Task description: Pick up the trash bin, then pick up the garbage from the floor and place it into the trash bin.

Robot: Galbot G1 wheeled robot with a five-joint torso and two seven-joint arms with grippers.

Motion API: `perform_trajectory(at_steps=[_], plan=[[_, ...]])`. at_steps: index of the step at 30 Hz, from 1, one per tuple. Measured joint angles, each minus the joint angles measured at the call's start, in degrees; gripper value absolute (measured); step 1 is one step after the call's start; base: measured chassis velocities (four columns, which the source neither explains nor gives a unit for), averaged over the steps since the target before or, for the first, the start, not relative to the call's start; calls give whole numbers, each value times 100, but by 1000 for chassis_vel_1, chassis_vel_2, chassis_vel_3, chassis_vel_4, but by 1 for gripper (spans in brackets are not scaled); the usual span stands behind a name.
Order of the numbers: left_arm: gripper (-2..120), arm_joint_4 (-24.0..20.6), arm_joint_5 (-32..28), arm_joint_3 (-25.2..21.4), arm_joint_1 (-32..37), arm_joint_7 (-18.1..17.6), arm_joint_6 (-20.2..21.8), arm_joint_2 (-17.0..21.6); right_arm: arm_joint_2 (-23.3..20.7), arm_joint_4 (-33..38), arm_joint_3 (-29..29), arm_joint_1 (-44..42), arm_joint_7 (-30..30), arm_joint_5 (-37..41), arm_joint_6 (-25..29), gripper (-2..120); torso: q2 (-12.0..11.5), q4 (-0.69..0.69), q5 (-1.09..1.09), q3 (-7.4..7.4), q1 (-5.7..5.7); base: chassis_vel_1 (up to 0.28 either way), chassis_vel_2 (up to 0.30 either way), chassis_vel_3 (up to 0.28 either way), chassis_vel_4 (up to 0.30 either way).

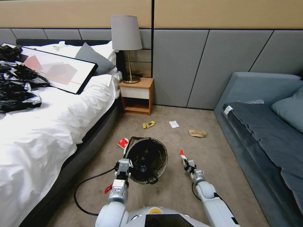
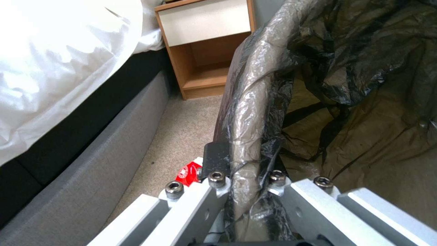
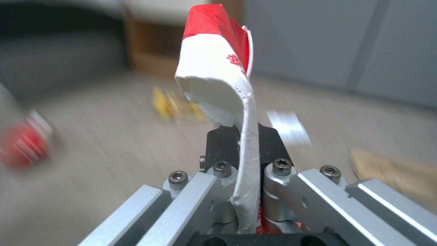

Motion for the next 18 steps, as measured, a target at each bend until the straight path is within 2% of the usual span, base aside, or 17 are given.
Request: perform_trajectory(at_steps=[3,5,6,9,10,13,18], plan=[[0,27,3,10,-9,5,0,-14,-27,715,-4,-109,-413,341,272,0,0,1,-4,0,0,0,0,0,0],[0,49,5,17,-12,6,0,-23,-43,1107,-31,-176,-739,591,413,0,0,0,0,0,0,0,0,0,0],[0,49,5,17,-12,6,0,-23,-43,1107,-31,-176,-739,591,413,0,0,0,0,0,0,0,0,0,0],[0,71,9,39,-27,7,0,-35,-73,1798,-155,-272,-1414,1118,607,0,0,1,0,0,0,0,0,0,0],[0,71,9,39,-27,7,0,-35,-73,1798,-155,-272,-1414,1118,607,0,0,1,0,0,0,0,0,0,0],[0,96,13,41,-32,6,2,-36,-143,2389,-361,-441,-1966,1490,608,0,0,0,-2,-1,0,0,0,0,0],[0,115,17,51,-50,6,3,-49,-306,2663,-618,-583,-2221,1518,566,0,0,0,-2,0,0,0,0,0,0]])
